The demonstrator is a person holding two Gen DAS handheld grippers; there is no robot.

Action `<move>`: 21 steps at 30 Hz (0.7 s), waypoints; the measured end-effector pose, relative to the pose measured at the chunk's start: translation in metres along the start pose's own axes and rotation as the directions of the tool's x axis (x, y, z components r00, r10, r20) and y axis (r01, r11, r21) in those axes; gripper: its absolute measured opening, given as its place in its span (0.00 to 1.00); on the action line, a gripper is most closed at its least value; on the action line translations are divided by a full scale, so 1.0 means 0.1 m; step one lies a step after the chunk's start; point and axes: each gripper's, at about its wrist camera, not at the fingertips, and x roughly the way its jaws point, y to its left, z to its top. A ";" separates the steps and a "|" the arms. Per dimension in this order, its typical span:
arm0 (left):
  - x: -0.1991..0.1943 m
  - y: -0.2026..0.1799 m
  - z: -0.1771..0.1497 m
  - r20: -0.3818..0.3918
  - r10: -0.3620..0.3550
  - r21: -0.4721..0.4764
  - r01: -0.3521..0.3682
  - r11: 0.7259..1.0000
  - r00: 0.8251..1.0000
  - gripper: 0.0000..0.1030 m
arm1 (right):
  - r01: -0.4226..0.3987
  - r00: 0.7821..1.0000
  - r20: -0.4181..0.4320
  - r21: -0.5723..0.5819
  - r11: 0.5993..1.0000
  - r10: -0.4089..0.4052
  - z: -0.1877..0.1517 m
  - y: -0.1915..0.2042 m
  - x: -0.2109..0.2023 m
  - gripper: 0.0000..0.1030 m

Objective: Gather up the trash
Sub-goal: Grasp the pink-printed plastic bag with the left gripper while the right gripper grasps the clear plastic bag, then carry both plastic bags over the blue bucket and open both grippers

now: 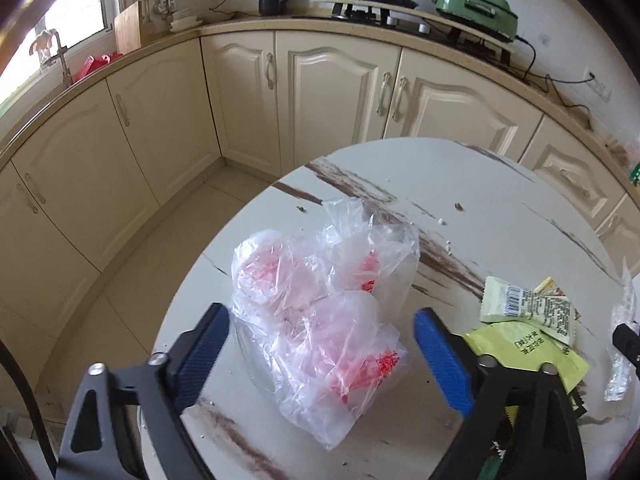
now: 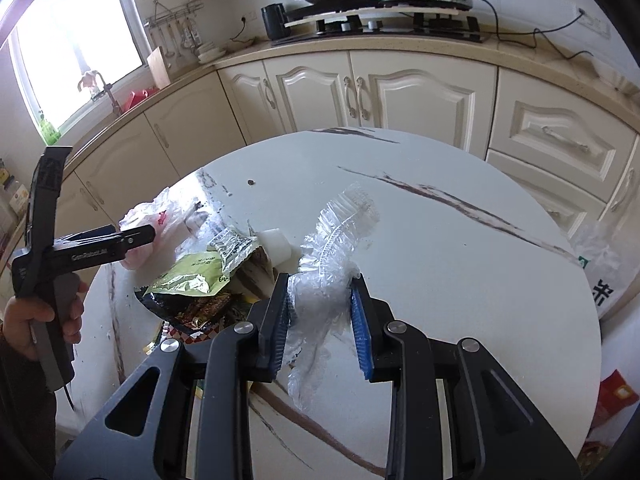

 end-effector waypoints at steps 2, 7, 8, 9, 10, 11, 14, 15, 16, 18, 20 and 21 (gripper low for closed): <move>0.03 0.00 -0.04 0.020 -0.011 0.010 0.011 1.000 1.000 0.63 | -0.009 1.000 -0.006 0.004 1.000 0.009 0.00 0.00 0.04 0.27; -0.13 0.07 -0.19 0.041 -0.083 0.019 0.082 0.996 0.996 0.56 | -0.015 1.000 -0.001 0.002 1.000 0.015 0.00 0.01 0.05 0.27; -0.19 0.13 -0.22 0.044 -0.106 0.017 0.106 0.994 0.993 0.56 | -0.020 1.000 0.001 0.004 1.000 0.020 0.00 0.02 0.03 0.27; -0.26 0.18 -0.26 0.046 -0.118 0.014 0.117 0.993 0.992 0.56 | -0.023 1.000 0.005 0.004 1.000 0.023 -0.01 0.04 0.01 0.27; -0.33 0.22 -0.32 0.057 -0.123 0.012 0.122 0.992 0.991 0.56 | -0.024 1.000 0.011 0.001 1.000 0.024 -0.02 0.06 -0.02 0.27; -0.42 0.24 -0.38 0.068 -0.131 0.013 0.131 0.991 0.989 0.56 | -0.027 1.000 0.013 -0.002 1.000 0.027 -0.03 0.09 -0.05 0.27; -0.69 0.32 -0.53 0.108 -0.151 0.019 0.150 0.988 0.983 0.56 | -0.034 0.999 0.034 -0.011 0.999 0.034 -0.04 0.19 -0.22 0.27; -0.81 0.34 -0.58 0.125 -0.156 0.020 0.154 0.988 0.980 0.56 | -0.038 0.998 0.043 -0.015 0.999 0.039 -0.04 0.24 -0.29 0.27; -0.94 0.35 -0.63 0.142 -0.156 0.027 0.153 0.988 0.978 0.56 | -0.043 0.998 0.052 -0.020 0.999 0.044 -0.04 0.30 -0.35 0.27; -1.26 0.45 -0.80 0.181 -0.160 0.034 0.156 0.987 0.970 0.56 | -0.056 0.996 0.066 -0.032 0.998 0.058 -0.05 0.43 -0.49 0.27; -1.57 0.55 -0.98 0.208 -0.170 0.032 0.167 0.985 0.963 0.56 | -0.070 0.994 0.077 -0.052 0.996 0.074 -0.06 0.60 -0.62 0.27; -1.72 0.60 -1.08 0.226 -0.174 0.032 0.171 0.985 0.959 0.56 | -0.081 0.993 0.084 -0.063 0.995 0.087 -0.07 0.72 -0.70 0.27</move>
